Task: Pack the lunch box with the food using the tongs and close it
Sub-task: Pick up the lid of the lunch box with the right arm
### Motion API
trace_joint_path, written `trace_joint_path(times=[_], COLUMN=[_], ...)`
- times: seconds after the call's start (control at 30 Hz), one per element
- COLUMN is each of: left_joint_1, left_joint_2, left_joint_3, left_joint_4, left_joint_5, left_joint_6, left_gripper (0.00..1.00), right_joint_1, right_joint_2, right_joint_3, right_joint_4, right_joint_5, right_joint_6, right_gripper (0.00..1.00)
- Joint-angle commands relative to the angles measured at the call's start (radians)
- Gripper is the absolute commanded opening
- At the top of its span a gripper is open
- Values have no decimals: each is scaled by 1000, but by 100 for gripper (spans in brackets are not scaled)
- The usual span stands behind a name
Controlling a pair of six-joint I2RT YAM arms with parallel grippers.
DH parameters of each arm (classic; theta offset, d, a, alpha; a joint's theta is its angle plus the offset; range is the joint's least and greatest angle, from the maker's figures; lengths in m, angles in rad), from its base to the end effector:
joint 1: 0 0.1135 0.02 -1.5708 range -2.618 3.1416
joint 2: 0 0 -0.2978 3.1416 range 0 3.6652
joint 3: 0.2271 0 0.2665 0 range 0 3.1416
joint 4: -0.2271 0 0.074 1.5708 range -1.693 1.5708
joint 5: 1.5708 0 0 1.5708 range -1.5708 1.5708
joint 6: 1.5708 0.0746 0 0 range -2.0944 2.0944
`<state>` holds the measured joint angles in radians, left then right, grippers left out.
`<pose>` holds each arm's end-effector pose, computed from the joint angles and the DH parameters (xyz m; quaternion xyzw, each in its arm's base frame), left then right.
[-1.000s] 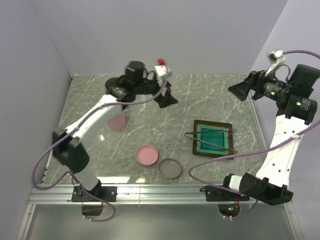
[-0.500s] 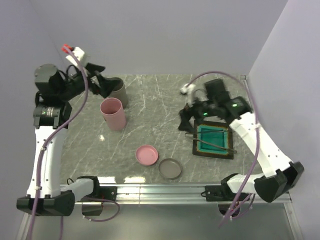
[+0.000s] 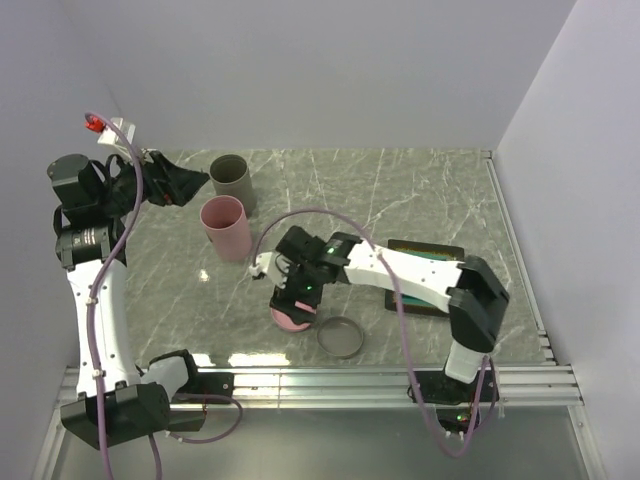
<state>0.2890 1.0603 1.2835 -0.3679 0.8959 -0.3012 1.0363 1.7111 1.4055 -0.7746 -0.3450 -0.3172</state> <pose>0.2407 0.0108 0.4719 0.0728 0.7347 -0.3312 0.5876 0.1796 0.3530 0.2603 -0.6310 0.7190 0.2400 0.1654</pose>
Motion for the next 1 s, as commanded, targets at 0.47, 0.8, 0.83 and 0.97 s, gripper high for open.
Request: trace_joint_path(times=[0.47,0.8,0.83,0.97], left_joint_1=[9,7,9,9], left_joint_2=[-86,-112,-114,-123], left_joint_3=[-122,-162,-162,-185], left_joint_4=[158,211,215,248], left_joint_5=[35,38,37,34], left_joint_6=[-127,-159,-161,-180], left_gripper=[94,94,94,94], right_joint_1=[136,137,137,137], right_joint_2=[168,223,225,217], right_joint_3=[44,29,23,1], right_joint_4=[140,162,167,189], right_joint_5=[121,126,123,116], right_joint_6=[86,98,102,113], right_gripper=[68,63,62,48])
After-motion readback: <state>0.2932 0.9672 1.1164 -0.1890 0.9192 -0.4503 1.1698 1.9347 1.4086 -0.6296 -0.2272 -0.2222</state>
